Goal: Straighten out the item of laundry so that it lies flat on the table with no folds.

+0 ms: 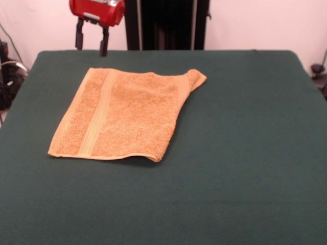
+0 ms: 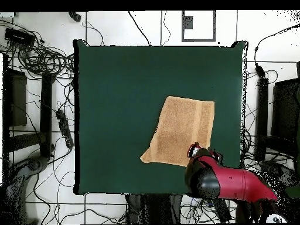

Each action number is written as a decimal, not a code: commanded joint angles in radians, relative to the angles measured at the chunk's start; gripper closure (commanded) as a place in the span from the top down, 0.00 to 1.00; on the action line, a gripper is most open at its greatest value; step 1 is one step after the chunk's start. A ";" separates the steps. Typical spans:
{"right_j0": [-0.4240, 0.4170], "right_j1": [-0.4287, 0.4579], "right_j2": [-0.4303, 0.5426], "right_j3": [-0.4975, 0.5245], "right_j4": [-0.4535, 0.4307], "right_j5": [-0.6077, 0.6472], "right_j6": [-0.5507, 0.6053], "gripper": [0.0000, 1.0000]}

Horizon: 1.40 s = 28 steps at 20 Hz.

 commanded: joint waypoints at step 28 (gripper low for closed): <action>0.486 0.311 -0.029 -0.115 0.339 0.031 0.214 1.00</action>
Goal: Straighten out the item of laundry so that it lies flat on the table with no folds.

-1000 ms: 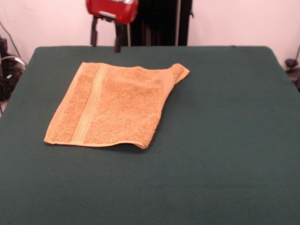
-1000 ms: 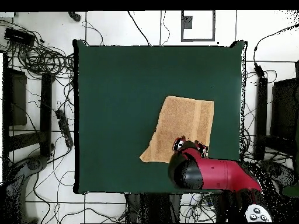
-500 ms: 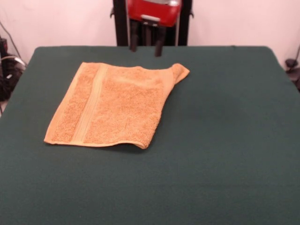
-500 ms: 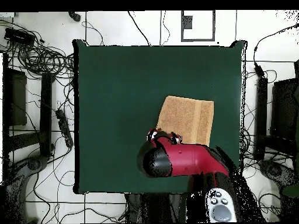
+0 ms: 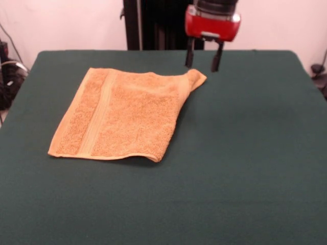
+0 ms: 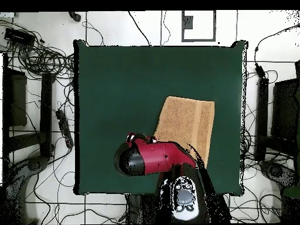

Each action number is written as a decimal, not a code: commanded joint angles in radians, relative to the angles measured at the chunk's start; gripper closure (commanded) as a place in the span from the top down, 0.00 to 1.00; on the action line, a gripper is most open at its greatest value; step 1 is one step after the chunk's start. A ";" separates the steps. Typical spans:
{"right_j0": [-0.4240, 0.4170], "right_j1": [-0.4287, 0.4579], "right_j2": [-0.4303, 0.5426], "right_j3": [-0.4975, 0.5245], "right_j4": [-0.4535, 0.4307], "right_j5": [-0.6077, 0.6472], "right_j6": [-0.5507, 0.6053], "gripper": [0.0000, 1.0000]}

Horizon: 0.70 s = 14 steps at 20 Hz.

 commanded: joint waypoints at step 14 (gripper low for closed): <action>-0.058 0.389 0.051 -0.119 0.065 -0.234 0.135 1.00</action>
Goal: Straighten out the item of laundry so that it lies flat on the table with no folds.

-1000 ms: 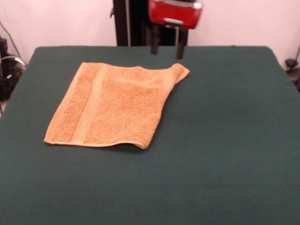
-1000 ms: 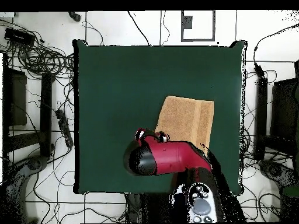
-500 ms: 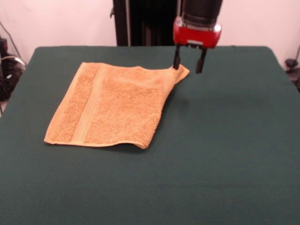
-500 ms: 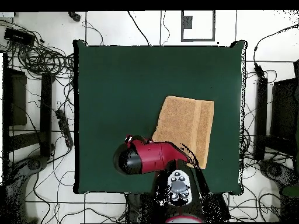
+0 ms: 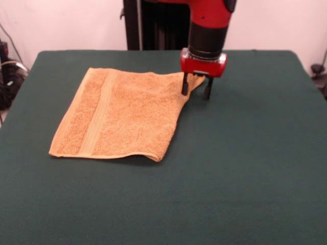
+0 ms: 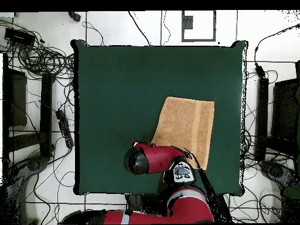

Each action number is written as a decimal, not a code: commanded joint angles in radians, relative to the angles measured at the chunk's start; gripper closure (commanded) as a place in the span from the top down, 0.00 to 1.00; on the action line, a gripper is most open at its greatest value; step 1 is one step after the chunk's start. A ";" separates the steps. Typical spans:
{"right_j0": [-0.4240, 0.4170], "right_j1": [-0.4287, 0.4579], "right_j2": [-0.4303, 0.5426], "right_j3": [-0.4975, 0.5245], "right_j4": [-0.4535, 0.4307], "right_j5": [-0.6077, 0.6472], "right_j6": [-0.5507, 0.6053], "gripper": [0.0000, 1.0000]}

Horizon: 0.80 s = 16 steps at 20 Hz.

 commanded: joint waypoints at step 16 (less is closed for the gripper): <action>-0.006 0.087 0.027 -0.064 0.076 -0.088 0.171 1.00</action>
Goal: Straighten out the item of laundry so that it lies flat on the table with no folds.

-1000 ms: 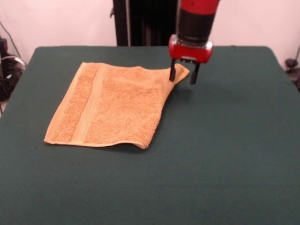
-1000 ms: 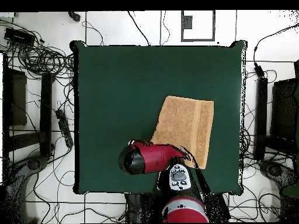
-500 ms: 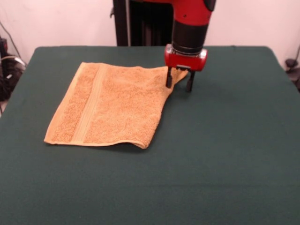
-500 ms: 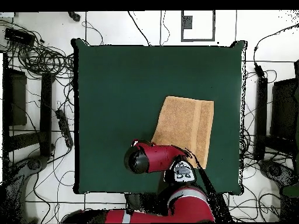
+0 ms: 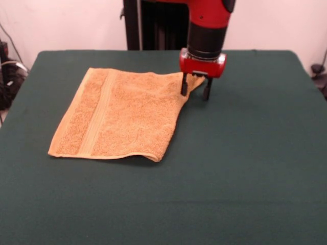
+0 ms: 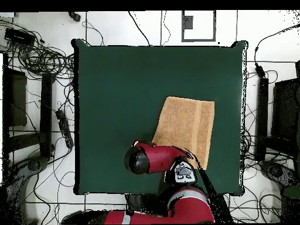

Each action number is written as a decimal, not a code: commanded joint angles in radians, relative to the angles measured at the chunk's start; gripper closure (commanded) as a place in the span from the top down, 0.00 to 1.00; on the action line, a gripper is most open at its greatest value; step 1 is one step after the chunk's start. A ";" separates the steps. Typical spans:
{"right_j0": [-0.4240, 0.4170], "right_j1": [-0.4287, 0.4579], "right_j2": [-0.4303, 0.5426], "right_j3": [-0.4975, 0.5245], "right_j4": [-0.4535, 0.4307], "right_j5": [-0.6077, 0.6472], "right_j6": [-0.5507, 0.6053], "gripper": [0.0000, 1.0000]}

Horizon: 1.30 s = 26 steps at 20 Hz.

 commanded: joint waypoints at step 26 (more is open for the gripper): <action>-0.154 -0.085 0.138 -0.190 -0.022 0.098 -0.028 1.00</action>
